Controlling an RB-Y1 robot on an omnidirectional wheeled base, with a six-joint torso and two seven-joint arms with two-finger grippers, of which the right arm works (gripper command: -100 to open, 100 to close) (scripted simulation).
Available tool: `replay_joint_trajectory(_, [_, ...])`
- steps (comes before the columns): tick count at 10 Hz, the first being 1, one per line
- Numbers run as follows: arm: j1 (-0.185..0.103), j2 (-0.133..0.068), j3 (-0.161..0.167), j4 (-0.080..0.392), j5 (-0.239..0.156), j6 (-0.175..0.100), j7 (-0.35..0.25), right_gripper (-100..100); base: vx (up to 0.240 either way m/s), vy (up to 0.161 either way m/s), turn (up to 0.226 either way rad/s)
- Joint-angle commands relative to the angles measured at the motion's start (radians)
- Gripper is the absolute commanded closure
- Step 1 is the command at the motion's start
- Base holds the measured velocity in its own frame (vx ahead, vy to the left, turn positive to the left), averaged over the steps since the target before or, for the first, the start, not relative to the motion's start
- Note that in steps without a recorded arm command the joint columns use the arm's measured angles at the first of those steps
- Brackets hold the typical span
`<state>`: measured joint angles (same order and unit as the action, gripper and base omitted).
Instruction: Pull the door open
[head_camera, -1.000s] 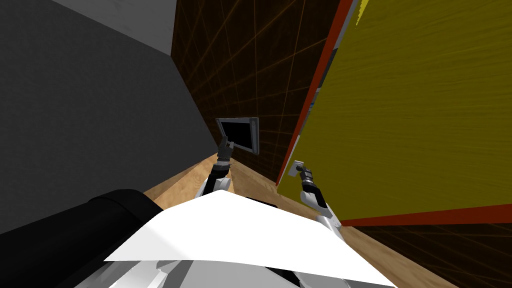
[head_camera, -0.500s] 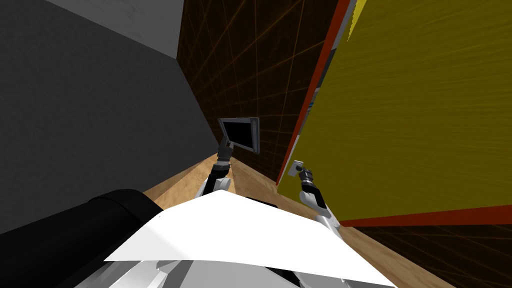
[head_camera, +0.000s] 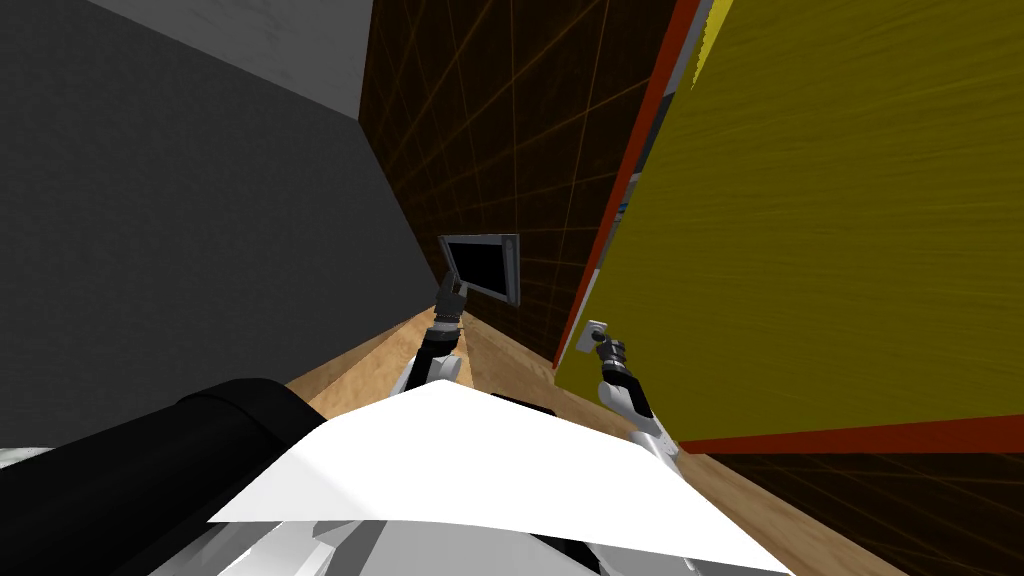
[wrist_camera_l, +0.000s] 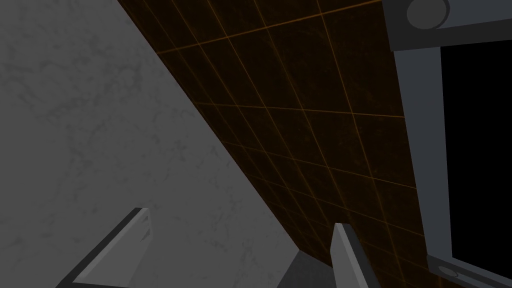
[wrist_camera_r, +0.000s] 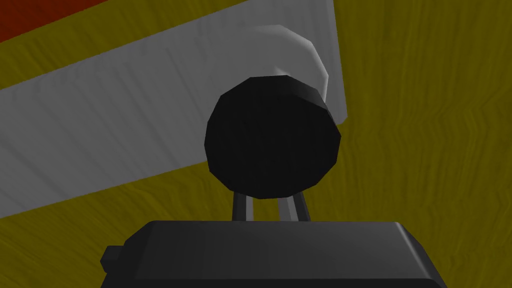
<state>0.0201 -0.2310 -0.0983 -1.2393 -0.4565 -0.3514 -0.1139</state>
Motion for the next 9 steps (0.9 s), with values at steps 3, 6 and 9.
replay_joint_trajectory(3, [-0.009,0.003,0.031,-0.007,-0.042,-0.006,-0.095,100,-0.030,-0.017,0.048])
replay_joint_trajectory(6, [-0.005,0.001,0.040,-0.013,-0.081,-0.007,-0.176,100,-0.044,-0.023,0.050])
replay_joint_trajectory(9, [0.018,-0.001,0.031,-0.017,-0.125,-0.008,-0.225,-100,-0.055,-0.021,0.046])
